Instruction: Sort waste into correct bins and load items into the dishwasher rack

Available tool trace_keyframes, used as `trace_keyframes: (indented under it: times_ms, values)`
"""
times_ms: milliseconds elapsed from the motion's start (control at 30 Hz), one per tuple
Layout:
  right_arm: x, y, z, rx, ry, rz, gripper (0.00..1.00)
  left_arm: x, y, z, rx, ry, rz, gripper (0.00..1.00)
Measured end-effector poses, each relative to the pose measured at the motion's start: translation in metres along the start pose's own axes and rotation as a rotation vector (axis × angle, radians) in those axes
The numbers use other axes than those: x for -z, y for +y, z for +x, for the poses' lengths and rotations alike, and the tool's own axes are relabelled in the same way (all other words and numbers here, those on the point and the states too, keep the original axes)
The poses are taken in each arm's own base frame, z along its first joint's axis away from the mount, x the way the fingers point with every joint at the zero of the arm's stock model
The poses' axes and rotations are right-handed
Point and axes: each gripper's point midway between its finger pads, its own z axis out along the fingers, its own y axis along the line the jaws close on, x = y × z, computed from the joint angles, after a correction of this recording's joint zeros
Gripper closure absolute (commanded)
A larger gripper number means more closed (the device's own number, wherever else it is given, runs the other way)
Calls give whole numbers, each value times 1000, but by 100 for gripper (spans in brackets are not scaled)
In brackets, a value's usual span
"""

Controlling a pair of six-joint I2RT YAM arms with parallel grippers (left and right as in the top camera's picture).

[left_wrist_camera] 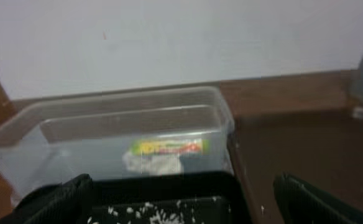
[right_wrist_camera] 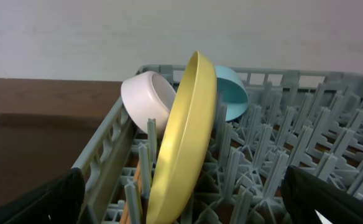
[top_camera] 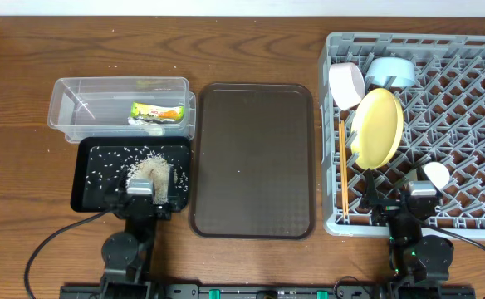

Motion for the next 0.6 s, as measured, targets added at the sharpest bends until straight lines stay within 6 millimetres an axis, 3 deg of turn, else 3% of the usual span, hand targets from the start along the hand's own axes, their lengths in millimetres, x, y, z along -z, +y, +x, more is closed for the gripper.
trace_keyframes:
  times_ms: [600]
  values:
    - [0, 0, 0, 0, 1, -2, 1, 1, -5, 1, -6, 10, 31, 5]
